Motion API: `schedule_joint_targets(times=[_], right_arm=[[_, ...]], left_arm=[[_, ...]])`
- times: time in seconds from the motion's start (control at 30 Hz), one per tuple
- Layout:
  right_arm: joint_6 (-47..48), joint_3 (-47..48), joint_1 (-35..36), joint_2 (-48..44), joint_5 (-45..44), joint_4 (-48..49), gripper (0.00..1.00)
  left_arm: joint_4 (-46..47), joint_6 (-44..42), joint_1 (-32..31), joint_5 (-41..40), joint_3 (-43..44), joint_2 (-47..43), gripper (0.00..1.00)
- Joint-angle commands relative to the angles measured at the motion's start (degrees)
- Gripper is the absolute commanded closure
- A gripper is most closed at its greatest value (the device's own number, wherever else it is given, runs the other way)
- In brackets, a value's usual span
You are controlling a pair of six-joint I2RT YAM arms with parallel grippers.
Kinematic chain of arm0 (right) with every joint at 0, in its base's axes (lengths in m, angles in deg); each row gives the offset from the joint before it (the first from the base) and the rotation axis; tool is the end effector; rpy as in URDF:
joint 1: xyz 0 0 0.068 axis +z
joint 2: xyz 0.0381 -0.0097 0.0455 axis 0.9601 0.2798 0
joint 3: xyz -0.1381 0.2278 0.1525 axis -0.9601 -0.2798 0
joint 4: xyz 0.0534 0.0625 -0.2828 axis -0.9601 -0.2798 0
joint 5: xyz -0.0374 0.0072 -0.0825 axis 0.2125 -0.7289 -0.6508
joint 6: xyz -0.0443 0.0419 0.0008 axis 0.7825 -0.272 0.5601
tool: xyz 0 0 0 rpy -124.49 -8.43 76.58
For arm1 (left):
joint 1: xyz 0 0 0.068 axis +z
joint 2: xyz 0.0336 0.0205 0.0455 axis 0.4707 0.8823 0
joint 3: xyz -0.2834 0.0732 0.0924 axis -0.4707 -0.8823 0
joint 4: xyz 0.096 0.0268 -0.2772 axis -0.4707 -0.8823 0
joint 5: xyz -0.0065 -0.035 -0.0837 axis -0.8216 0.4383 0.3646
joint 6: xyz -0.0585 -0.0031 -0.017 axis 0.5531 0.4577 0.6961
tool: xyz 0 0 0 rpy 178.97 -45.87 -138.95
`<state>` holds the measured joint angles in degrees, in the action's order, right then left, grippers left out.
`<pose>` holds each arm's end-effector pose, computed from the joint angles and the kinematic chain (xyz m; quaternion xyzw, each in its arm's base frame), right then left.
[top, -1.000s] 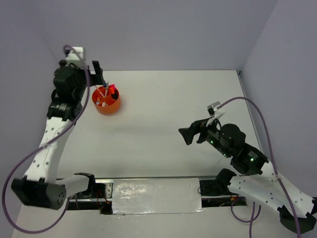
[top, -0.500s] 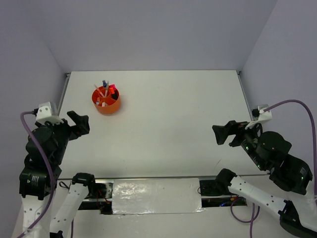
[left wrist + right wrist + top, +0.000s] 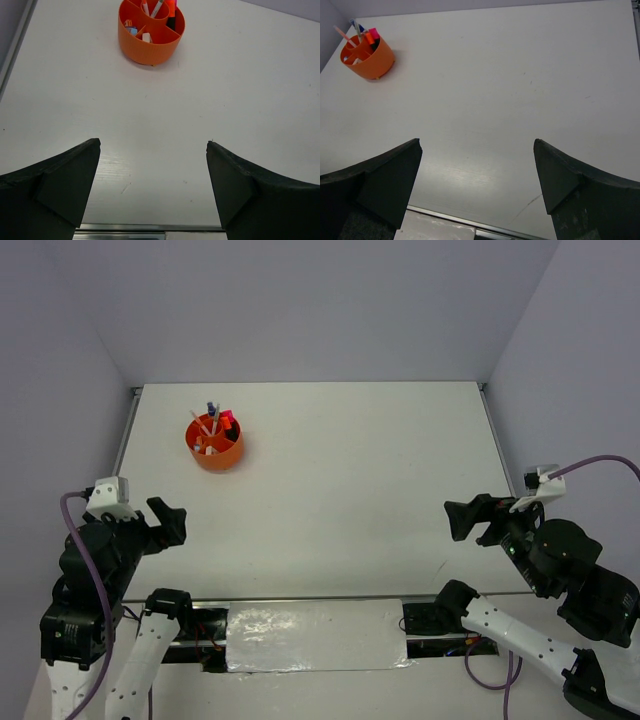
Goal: Sort the stationery into containers
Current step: Reset both arms
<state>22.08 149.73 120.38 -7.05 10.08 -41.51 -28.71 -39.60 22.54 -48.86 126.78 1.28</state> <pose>0.0228 -0.0116 0.4457 -0.0147 0.7819 0.1320 0.6090 0.0373 0.0022 0.4019 -0.1437 0.7774 -0.0909 0.6057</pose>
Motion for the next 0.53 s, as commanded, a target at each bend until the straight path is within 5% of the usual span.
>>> schedule_joint_targets(times=[0.0,0.5], right_arm=[[0.1,0.6,0.2,0.5,-1.3,-0.4,0.00],[0.1,-0.6,0.2,0.5,-0.1,1.3,0.00]], left_arm=[[0.9,-1.5,0.0,0.7,0.7,-0.5,0.01],[0.8,-1.5,0.0,1.0,0.6,-1.2,0.01]])
